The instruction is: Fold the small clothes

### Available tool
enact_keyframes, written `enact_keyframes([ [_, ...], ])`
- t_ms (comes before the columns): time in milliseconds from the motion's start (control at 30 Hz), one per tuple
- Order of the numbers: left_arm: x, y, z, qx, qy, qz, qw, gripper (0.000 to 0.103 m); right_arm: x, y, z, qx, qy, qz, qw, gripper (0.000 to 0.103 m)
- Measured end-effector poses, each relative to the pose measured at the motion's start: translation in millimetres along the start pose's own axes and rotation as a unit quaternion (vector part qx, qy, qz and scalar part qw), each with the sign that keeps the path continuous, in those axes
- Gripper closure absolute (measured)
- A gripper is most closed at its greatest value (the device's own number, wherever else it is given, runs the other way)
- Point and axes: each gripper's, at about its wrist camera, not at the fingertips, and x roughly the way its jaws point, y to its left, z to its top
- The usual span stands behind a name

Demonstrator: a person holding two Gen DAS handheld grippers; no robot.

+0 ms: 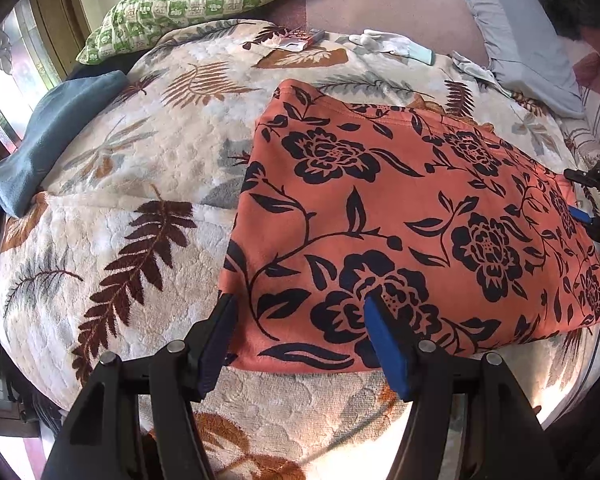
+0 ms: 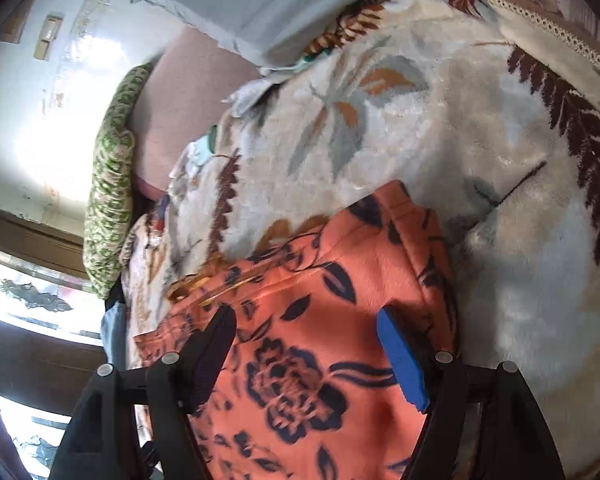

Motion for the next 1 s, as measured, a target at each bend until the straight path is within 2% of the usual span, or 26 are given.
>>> enact_keyframes([
  [100,-5.0,0.1,-0.9,-0.003,-0.006,0.003,1.0,0.037,-5.0,-13.5,0.2,0.04,-0.019,0.044,0.998,0.027],
  [267,-13.8,-20.5,9.0,0.008,-0.024,-0.018,0.9995,0.037,-54.6,-8.7,-22.1,0.031,-0.036,0.076,0.996,0.027],
  [367,-15.1,-47.5,17.4,0.03,-0.031,-0.039,0.9983,0.037,-83.6,-13.0,-53.3,0.014,-0.026,0.061,0.998,0.027],
  [433,-13.5,-69.7,23.3,0.05,-0.036,-0.052,0.9968,0.037,-94.4,-17.6,-77.1,-0.001,-0.003,0.052,0.999,0.027],
  [533,-8.3,-100.9,29.4,0.074,-0.04,-0.071,0.994,0.037,-99.8,-28.9,-109.5,-0.017,0.023,0.028,0.999,0.027],
  [633,-2.7,-125.6,31.8,0.092,-0.047,-0.084,0.991,0.036,-91.2,-43.8,-131.2,-0.002,0.042,0.014,0.999,0.027],
  [700,10.2,-138.8,30.1,0.106,-0.038,-0.079,0.9905,0.027,-83.9,-51.8,-139.2,0.018,0.05,0.035,0.998,0.027],
  [767,35.7,-149.4,24.4,0.13,-0.003,-0.034,0.991,0.027,-77.6,-54.1,-141.7,0.023,0.048,0.045,0.998,0.026],
  [800,43.3,-151.2,21.1,0.133,0.002,-0.026,0.9907,0.027,-73.7,-57.0,-141.6,0.03,0.05,0.048,0.997,0.026],
  [833,42.4,-151.7,19.0,0.135,-0.012,-0.024,0.9905,0.026,-72.4,-60.6,-141.4,0.046,0.049,0.053,0.996,0.027],
  [867,40.0,-152.8,18.4,0.139,-0.015,-0.021,0.99,0.026,-74.1,-61.7,-141.0,0.052,0.045,0.057,0.996,0.031],
  [933,31.3,-152.7,20.8,0.137,-0.015,-0.025,0.9902,0.027,-80.2,-56.1,-140.0,0.035,0.034,0.044,0.998,0.076],
  [1000,14.9,-151.6,24.1,0.124,-0.039,-0.046,0.9905,0.027,-88.5,-50.6,-140.4,0.028,0.019,0.038,0.999,0.078],
])
